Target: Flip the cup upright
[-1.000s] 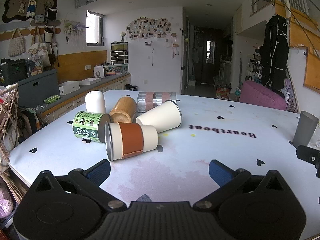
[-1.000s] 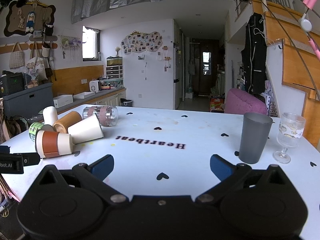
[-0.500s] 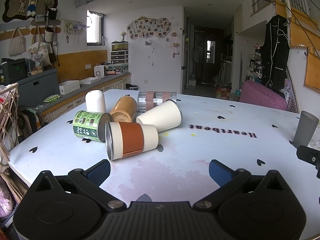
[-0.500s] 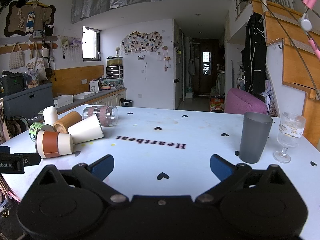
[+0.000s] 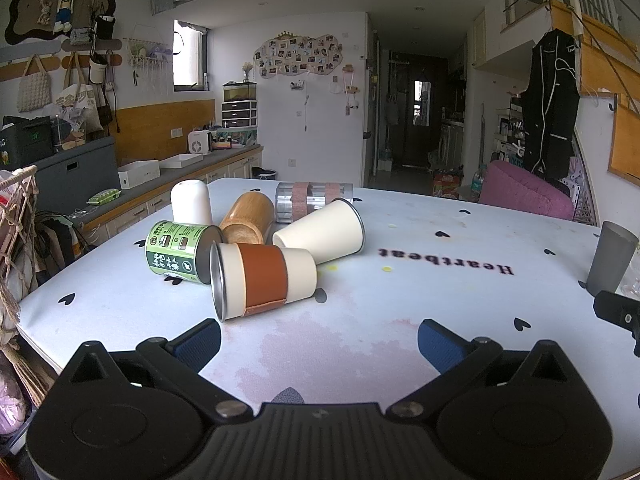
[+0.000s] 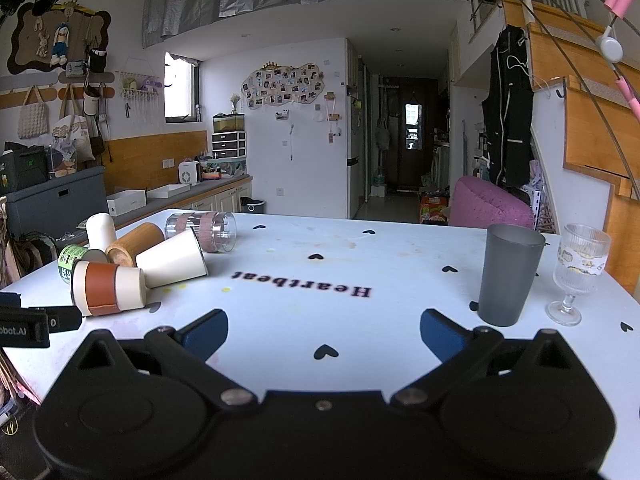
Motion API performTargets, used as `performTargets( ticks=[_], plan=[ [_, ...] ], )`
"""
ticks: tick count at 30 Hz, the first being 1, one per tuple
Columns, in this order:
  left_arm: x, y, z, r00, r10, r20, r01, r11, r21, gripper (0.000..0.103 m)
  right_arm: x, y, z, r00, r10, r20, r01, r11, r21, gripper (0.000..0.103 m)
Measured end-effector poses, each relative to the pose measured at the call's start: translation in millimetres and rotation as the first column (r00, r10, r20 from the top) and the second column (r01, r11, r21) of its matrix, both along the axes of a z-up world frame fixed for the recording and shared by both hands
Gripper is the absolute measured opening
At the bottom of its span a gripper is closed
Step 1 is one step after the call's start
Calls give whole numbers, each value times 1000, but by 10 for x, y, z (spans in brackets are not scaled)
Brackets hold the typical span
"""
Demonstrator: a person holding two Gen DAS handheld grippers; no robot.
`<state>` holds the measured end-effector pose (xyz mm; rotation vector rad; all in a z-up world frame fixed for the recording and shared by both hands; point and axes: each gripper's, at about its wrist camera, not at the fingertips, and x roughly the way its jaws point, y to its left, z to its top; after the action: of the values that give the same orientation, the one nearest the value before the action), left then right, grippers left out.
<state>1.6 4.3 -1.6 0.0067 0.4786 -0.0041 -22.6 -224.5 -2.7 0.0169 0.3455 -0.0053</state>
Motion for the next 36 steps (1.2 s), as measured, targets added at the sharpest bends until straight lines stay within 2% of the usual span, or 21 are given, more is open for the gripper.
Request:
performTargets(
  ticks=[12, 17, 21, 23, 25, 27, 30, 33, 36],
  plan=[
    [37, 53, -56, 1000, 2, -9, -2, 1000, -12, 103, -7, 0, 6, 1000, -1, 0, 1, 1000, 0, 103],
    [177, 116, -103, 998, 37, -53, -42, 994, -99, 103, 21, -44, -31, 1000, -2, 2, 2, 1000, 3, 103],
    [323, 229, -129, 995, 63, -84, -79, 973, -215, 103, 26, -47, -38, 1000, -1, 2, 1, 1000, 3, 103],
    [415, 295, -149, 992, 74, -101, -101, 949, -297, 103, 26, -44, -38, 1000, -1, 2, 1, 1000, 3, 103],
    [533, 368, -191, 988, 91, -127, -134, 912, -389, 102, 23, -31, -16, 1000, 0, 2, 0, 1000, 4, 103],
    [650, 445, -246, 982, 113, -154, -174, 863, -474, 102, 24, -38, -5, 1000, 4, 3, -4, 1000, 4, 103],
    [808, 555, -315, 964, 178, -198, -261, 777, -573, 101, -51, -79, 28, 1000, 3, 4, -3, 1000, 9, 103],
    [947, 638, -350, 929, 286, -234, -369, 698, -613, 98, -55, -92, 24, 1000, 0, 5, 0, 1000, 14, 103],
    [1058, 703, -334, 883, 387, -267, -463, 616, -637, 98, -48, -106, 10, 1000, -1, 3, 1, 1000, 21, 103]
  ],
)
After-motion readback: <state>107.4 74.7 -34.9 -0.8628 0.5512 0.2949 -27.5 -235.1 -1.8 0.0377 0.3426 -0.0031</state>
